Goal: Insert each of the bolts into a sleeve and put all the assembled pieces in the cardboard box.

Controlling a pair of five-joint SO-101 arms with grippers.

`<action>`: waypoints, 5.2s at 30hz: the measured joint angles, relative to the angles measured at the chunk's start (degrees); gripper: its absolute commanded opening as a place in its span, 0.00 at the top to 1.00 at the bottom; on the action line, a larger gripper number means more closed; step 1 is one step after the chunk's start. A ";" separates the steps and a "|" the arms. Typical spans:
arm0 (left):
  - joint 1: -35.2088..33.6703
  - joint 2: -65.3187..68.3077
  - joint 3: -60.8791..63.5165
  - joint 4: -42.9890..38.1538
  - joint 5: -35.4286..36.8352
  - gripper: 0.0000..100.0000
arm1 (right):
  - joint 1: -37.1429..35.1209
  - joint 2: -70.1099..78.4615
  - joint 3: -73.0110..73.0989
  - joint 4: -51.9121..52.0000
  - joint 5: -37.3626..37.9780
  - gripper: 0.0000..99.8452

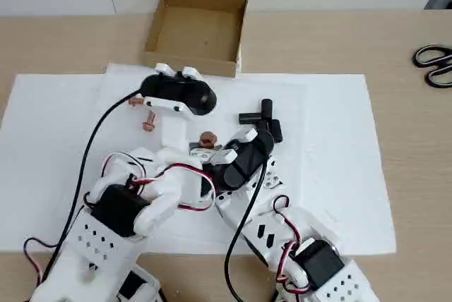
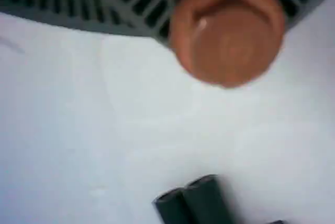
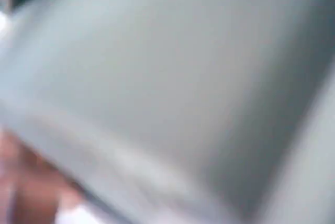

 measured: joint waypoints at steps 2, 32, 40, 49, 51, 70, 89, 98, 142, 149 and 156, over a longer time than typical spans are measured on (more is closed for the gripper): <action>-0.09 -0.18 -0.09 1.05 -0.18 0.85 | 0.26 0.00 0.00 0.09 0.00 1.00; -31.03 0.44 -10.99 17.23 -17.76 0.71 | 10.20 4.84 -0.79 5.27 0.00 1.00; -40.35 0.44 -10.99 17.23 -18.46 0.71 | 17.93 30.68 -23.30 7.47 3.43 1.00; -44.48 0.44 -10.99 17.23 -18.46 0.71 | 19.16 74.20 -63.12 0.18 3.78 1.00; -44.84 0.44 -10.99 17.23 -18.55 0.71 | 19.08 83.87 -70.59 -4.92 3.78 1.00; -44.84 0.44 -9.85 17.23 -18.64 0.71 | 19.69 143.38 -120.44 -26.81 4.13 1.00; -44.84 0.44 -9.85 17.23 -18.64 0.71 | 19.78 153.41 -138.90 -26.90 4.13 0.86; -44.84 0.44 -9.85 17.23 -18.64 0.71 | 21.01 153.41 -156.31 -10.02 4.13 0.86; -44.84 0.44 -9.85 18.55 -18.64 0.71 | 29.71 89.76 -119.74 53.54 4.13 0.97; -44.84 0.44 -9.85 18.55 -18.64 0.71 | 29.71 88.62 -102.15 51.87 4.13 0.96; -44.84 0.44 -9.85 18.55 -18.64 0.71 | 29.63 99.43 -101.19 50.73 4.13 0.84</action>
